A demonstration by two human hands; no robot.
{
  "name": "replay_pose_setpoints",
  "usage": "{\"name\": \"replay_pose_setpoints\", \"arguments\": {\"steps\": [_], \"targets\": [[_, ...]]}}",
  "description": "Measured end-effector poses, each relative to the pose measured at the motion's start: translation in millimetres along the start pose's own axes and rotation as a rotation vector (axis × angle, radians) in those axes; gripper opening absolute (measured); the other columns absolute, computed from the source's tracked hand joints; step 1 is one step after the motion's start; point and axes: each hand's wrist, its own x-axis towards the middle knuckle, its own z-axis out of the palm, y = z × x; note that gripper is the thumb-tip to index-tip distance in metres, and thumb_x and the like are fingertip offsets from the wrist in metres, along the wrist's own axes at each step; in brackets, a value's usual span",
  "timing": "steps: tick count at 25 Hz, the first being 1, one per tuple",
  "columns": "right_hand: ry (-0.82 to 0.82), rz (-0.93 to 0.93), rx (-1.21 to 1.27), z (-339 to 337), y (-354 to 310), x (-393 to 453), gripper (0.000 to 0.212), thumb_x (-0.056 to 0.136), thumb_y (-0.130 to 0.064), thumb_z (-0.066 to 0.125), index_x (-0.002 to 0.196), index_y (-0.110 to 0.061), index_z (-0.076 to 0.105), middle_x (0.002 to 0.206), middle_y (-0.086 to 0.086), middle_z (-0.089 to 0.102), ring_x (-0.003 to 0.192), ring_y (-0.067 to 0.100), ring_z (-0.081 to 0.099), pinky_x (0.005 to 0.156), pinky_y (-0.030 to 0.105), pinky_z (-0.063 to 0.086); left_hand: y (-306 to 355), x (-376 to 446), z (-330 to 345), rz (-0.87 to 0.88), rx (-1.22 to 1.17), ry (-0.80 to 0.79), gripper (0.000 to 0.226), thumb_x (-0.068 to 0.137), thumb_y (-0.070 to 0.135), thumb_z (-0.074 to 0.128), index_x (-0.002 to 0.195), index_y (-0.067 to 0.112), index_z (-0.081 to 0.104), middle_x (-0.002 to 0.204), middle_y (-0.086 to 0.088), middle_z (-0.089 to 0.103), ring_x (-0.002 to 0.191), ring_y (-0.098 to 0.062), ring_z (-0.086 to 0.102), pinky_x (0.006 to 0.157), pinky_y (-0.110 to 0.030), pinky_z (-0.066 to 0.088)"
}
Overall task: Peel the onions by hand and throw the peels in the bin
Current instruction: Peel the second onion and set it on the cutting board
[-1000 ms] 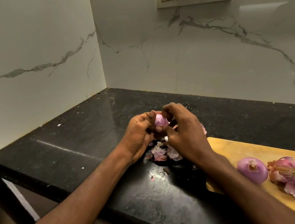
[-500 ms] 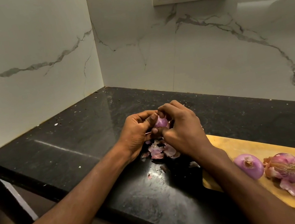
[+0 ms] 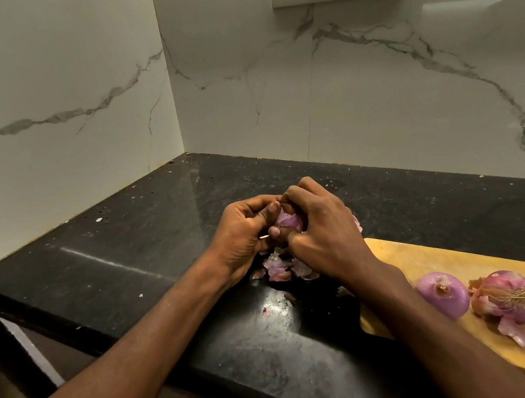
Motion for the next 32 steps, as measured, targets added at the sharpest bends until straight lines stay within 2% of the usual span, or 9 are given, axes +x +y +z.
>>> {"name": "replay_pose_setpoints", "arguments": {"steps": [6, 12, 14, 16, 19, 21, 23, 28, 32], "targets": [[0.004, -0.016, 0.017, 0.3, -3.6, 1.5, 0.020, 0.087, -0.025, 0.079, 0.095, -0.018, 0.062, 0.093, -0.011, 0.048, 0.077, 0.006, 0.049, 0.059, 0.026, 0.039, 1.3, 0.1, 0.1, -0.012, -0.037, 0.022, 0.018, 0.101, 0.006, 0.058, 0.111, -0.004, 0.069, 0.087, -0.013, 0.071, 0.056, -0.008, 0.057, 0.053, -0.022, 0.054], [0.001, -0.044, 0.013, -1.1, -1.8, 1.9, 0.019, 0.086, -0.019, 0.079, 0.094, -0.020, 0.061, 0.093, -0.012, 0.048, 0.078, 0.009, 0.051, 0.059, 0.032, 0.049, 4.7, -3.1, -0.9, -0.046, -0.070, 0.015, 0.028, 0.098, 0.010, 0.061, 0.119, -0.008, 0.067, 0.096, -0.018, 0.071, 0.059, -0.010, 0.059, 0.055, -0.023, 0.057], [0.019, -0.055, 0.042, -3.6, -0.3, 2.6, 0.023, 0.086, -0.010, 0.076, 0.100, -0.020, 0.062, 0.098, -0.011, 0.052, 0.082, 0.008, 0.053, 0.064, 0.029, 0.051, 6.0, -2.9, -2.4, -0.050, -0.091, -0.016, 0.040, 0.094, 0.017, 0.064, 0.125, -0.008, 0.065, 0.104, -0.022, 0.071, 0.066, -0.013, 0.064, 0.067, -0.030, 0.063], [0.049, -0.013, 0.103, -7.5, 3.3, 4.2, 0.034, 0.086, 0.003, 0.071, 0.111, -0.018, 0.063, 0.108, -0.008, 0.058, 0.094, 0.009, 0.058, 0.075, 0.025, 0.056, 6.3, -1.9, -2.8, -0.056, -0.082, -0.062, 0.047, 0.094, 0.021, 0.062, 0.132, -0.007, 0.062, 0.111, -0.022, 0.072, 0.083, -0.020, 0.073, 0.083, -0.043, 0.064], [0.075, 0.044, 0.139, -10.7, 8.6, 5.0, 0.040, 0.088, 0.007, 0.069, 0.121, -0.016, 0.067, 0.116, -0.006, 0.064, 0.103, 0.010, 0.063, 0.084, 0.017, 0.056, 5.7, -1.2, -1.9, -0.060, -0.078, -0.087, 0.044, 0.093, 0.015, 0.063, 0.132, -0.005, 0.063, 0.115, -0.023, 0.073, 0.104, -0.031, 0.073, 0.090, -0.048, 0.062], [0.101, 0.040, 0.136, -10.7, 8.1, 4.0, 0.036, 0.087, 0.003, 0.073, 0.118, -0.016, 0.069, 0.113, -0.007, 0.066, 0.100, 0.009, 0.065, 0.082, 0.015, 0.056, 6.3, -1.5, -2.4, -0.051, -0.058, -0.087, 0.042, 0.094, 0.014, 0.062, 0.132, -0.004, 0.063, 0.109, -0.020, 0.075, 0.103, -0.030, 0.074, 0.091, -0.048, 0.062], [0.133, 0.033, 0.131, -11.5, 6.7, 2.3, 0.032, 0.086, 0.000, 0.076, 0.113, -0.015, 0.070, 0.107, -0.007, 0.067, 0.097, 0.009, 0.065, 0.079, 0.020, 0.057, 6.6, -2.6, -2.4, -0.047, -0.031, -0.107, 0.043, 0.094, 0.016, 0.062, 0.133, -0.004, 0.063, 0.105, -0.017, 0.075, 0.100, -0.028, 0.073, 0.092, -0.050, 0.061], [0.106, 0.043, 0.127, -13.2, 2.9, 1.5, 0.027, 0.085, -0.004, 0.078, 0.108, -0.015, 0.071, 0.100, -0.007, 0.065, 0.090, 0.008, 0.062, 0.070, 0.019, 0.053, 7.5, -4.0, -2.1, -0.052, -0.016, -0.091, 0.043, 0.089, 0.021, 0.065, 0.126, -0.002, 0.067, 0.099, -0.014, 0.077, 0.093, -0.025, 0.076, 0.082, -0.043, 0.065], [0.091, 0.033, 0.141, -13.2, 1.4, 4.9, 0.021, 0.084, -0.007, 0.079, 0.101, -0.016, 0.070, 0.095, -0.008, 0.062, 0.086, 0.011, 0.061, 0.069, 0.028, 0.056, 8.7, -5.0, -3.0, -0.068, -0.048, -0.078, 0.039, 0.094, 0.018, 0.060, 0.127, -0.003, 0.065, 0.091, -0.009, 0.077, 0.085, -0.019, 0.076, 0.081, -0.041, 0.065]]}}
